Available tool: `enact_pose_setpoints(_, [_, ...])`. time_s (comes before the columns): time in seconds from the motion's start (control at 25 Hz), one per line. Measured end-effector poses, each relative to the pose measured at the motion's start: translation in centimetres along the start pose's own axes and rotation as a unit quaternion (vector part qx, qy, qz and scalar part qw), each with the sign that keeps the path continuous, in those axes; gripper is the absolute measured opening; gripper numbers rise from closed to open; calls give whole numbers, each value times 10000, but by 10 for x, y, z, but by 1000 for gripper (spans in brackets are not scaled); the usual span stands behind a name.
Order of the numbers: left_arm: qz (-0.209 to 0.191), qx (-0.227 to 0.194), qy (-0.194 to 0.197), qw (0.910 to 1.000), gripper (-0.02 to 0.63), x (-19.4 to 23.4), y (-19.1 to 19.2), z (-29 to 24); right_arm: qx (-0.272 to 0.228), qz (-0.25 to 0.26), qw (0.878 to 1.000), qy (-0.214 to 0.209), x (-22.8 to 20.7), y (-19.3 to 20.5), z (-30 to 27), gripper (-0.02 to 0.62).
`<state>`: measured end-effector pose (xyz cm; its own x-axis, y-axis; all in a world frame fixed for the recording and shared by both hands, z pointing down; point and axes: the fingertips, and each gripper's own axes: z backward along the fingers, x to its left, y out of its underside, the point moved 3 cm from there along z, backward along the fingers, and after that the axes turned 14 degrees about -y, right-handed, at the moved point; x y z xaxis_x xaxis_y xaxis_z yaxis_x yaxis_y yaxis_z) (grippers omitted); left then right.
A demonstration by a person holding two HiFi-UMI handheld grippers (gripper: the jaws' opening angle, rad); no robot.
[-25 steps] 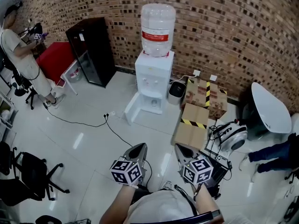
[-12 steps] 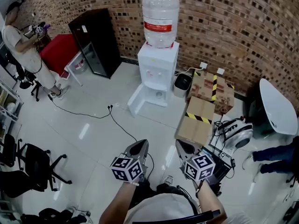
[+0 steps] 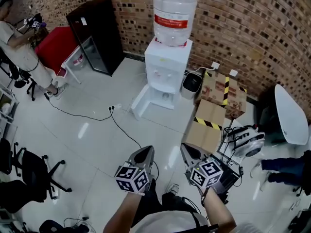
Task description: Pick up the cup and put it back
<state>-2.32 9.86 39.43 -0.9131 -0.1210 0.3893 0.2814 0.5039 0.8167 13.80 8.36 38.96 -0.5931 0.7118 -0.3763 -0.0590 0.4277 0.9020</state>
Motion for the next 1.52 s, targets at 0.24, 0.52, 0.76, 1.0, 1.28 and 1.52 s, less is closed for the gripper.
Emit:
enact_pose_setpoints(0.24, [-258,55,41,9996,2,52,-30,-55,-328,-79,9982,498,-50,-3,-78,15])
enact_pose_setpoints(0.52, [-597,354,307,9971,3,106,-38,-128,-202,-166,9931,1142,-126,28,-161,266])
enact_pose_setpoints(0.76, [-458,462,184,9977,3,145,-23,-205,378,-205,9864,1584,-212,83,-229,371])
enact_pose_setpoints(1.0, [-351,381,-6,9987,3,183,13,-298,809,-128,9807,1773,-313,154,-298,371])
enact_pose_setpoints(1.28, [-472,390,45,9981,3,235,90,-396,1077,85,9755,1918,-424,250,-370,371])
enact_pose_setpoints(1.52, [-533,282,271,9978,3,265,148,-469,1108,76,9704,2146,-510,327,-416,371])
